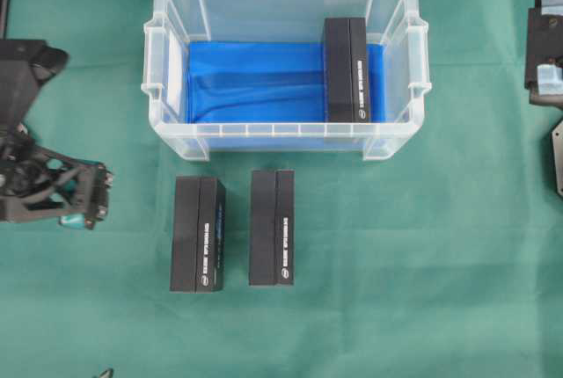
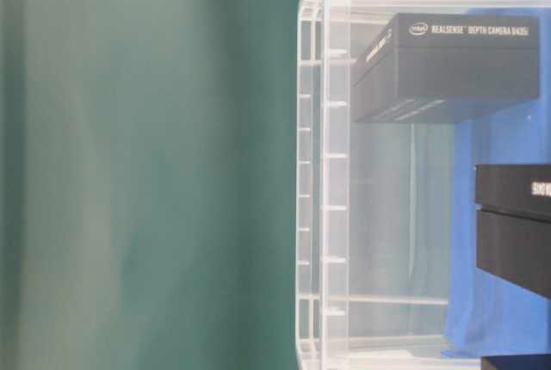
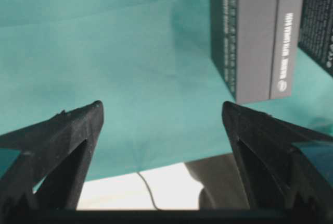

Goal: Take the box out of the case with the left arm.
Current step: 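Withdraw the left gripper to the left side of the table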

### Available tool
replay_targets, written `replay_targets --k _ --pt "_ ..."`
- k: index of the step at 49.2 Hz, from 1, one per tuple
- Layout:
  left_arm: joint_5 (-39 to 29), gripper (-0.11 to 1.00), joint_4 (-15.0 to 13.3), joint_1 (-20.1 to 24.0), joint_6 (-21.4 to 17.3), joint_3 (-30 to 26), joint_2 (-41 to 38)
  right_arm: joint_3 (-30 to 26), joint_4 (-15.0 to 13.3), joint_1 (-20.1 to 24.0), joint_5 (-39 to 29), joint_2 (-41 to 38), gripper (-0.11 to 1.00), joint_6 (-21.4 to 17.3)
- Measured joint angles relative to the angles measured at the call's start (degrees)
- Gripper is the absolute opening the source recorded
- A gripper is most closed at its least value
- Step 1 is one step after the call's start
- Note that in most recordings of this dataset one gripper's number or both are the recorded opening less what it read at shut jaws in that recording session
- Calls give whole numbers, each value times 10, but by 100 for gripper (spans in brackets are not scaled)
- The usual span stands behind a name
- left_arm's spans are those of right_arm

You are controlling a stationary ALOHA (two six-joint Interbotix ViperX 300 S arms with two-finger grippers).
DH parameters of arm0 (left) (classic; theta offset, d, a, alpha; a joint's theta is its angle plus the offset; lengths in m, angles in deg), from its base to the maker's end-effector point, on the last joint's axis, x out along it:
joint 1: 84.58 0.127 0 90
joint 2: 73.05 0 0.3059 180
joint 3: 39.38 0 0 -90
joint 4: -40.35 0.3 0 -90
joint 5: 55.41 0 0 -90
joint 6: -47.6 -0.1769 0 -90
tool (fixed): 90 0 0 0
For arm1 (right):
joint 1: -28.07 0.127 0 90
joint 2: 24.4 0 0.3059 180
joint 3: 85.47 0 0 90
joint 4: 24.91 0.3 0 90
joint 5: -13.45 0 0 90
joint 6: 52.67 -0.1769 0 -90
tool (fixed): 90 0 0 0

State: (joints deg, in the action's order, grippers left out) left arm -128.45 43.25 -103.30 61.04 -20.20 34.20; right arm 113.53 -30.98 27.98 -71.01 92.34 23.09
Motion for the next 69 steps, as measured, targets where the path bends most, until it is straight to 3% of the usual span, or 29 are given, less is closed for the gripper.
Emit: replay_targets --k 14,22,34,52,61,69 --pt "-6 95 0 0 -2 7 17 0 -1 0 0 0 0 0" --pt "-18 95 -2 34 -14 10 24 0 0 0 0 0 0 0" --pt "-31 95 -2 120 -111 19 42 0 0 0 0 0 0 -2" --pt "-47 95 -3 308 -299 19 47 0 0 0 0 0 0 -2" --pt "-48 95 -2 369 -354 18 45 0 0 0 0 0 0 -2" --pt "-48 95 -3 386 -372 18 44 0 0 0 0 0 0 -2"
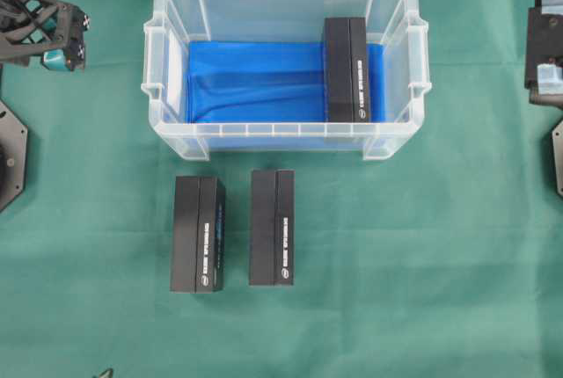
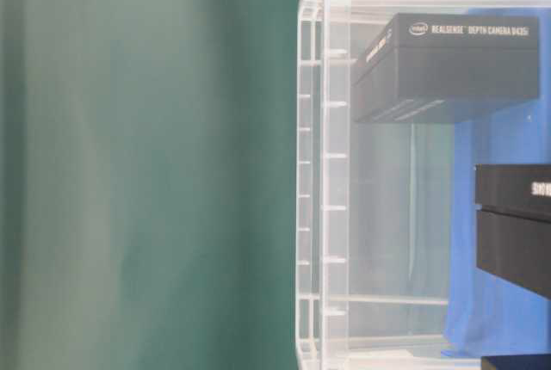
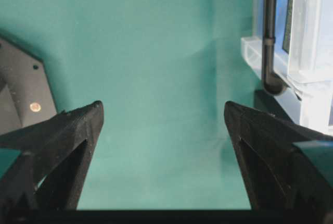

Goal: Take the box out of the case with the left arm.
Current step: 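Withdraw the left gripper to the left side of the table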

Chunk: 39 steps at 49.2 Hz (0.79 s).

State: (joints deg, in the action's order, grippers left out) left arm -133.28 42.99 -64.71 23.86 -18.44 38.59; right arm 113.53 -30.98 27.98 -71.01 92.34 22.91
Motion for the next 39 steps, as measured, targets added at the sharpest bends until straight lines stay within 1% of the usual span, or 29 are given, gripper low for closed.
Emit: replay_targets --k 34,39 --pt "1 95 -2 1 -1 0 -1 0 1 0 0 0 0 0" --pt "4 95 -5 1 1 -1 -2 0 0 0 0 -1 0 0"
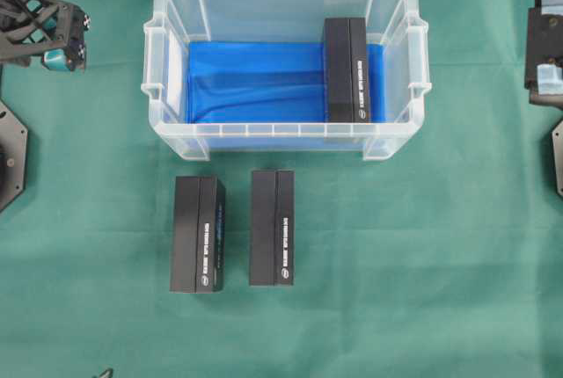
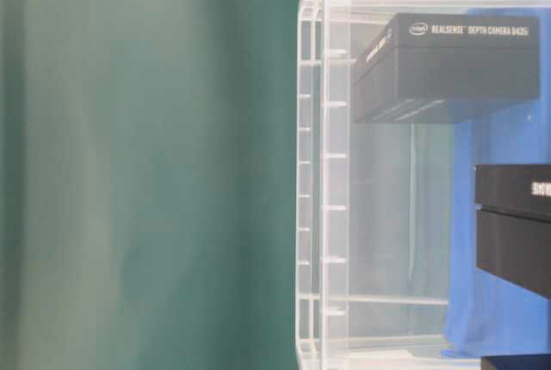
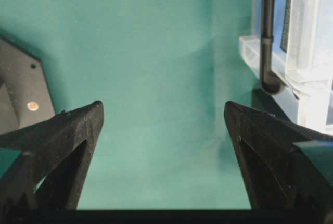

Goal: Take the box out of the case with the left arm.
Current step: 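Withdraw the left gripper to the left side of the table, then move the left gripper over the right black box in the case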

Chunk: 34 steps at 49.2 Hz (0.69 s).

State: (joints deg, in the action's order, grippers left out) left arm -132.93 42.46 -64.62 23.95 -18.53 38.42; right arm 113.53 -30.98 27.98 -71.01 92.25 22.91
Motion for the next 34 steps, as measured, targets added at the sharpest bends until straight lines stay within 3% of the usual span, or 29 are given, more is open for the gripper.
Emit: replay_targets --k 13,34 --pt "26 95 -9 -11 4 -46 -61 0 0 0 0 1 0 0" --pt "28 95 -9 -47 6 -289 -272 0 0 0 0 0 0 0"
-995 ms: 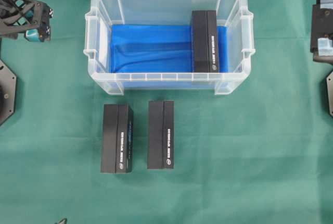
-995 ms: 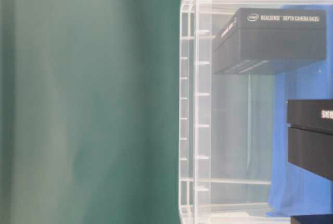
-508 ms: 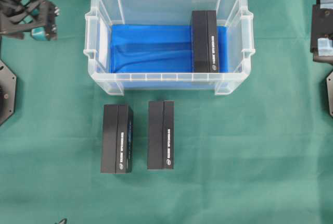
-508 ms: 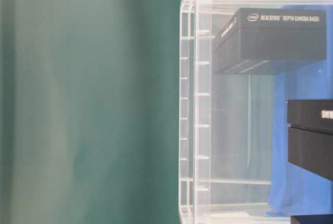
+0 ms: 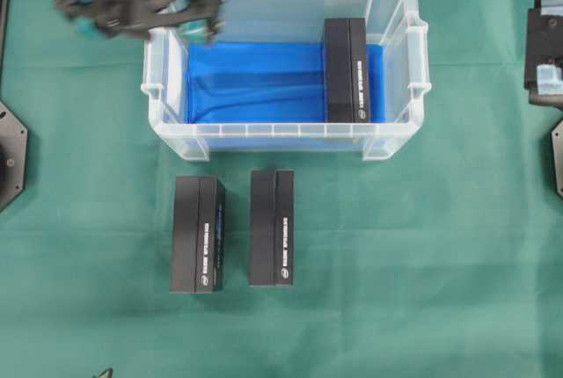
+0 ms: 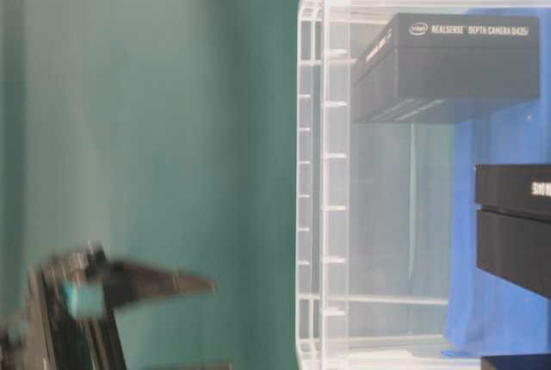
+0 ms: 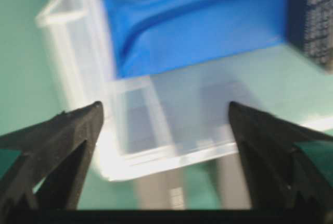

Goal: Take the box out of the case with the left arm.
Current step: 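Move the left gripper over the right black box in the case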

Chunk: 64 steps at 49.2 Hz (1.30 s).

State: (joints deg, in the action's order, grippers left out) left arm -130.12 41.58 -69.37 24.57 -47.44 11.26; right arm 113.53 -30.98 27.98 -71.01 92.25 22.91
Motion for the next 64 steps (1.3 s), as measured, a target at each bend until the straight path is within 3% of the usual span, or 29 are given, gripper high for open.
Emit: replay_targets --k 15,34,50,64 --pt "-6 95 -1 -27 -2 -159 -130 4 0 0 0 0 0 0" --pt "-41 95 -1 -44 -3 -301 -248 12 0 0 0 0 0 0" --pt "-46 95 -11 -54 -2 -361 -310 19 0 0 28 0 0 0" --pt "-43 95 -11 -54 3 -373 -324 23 0 0 34 -1 0 0"
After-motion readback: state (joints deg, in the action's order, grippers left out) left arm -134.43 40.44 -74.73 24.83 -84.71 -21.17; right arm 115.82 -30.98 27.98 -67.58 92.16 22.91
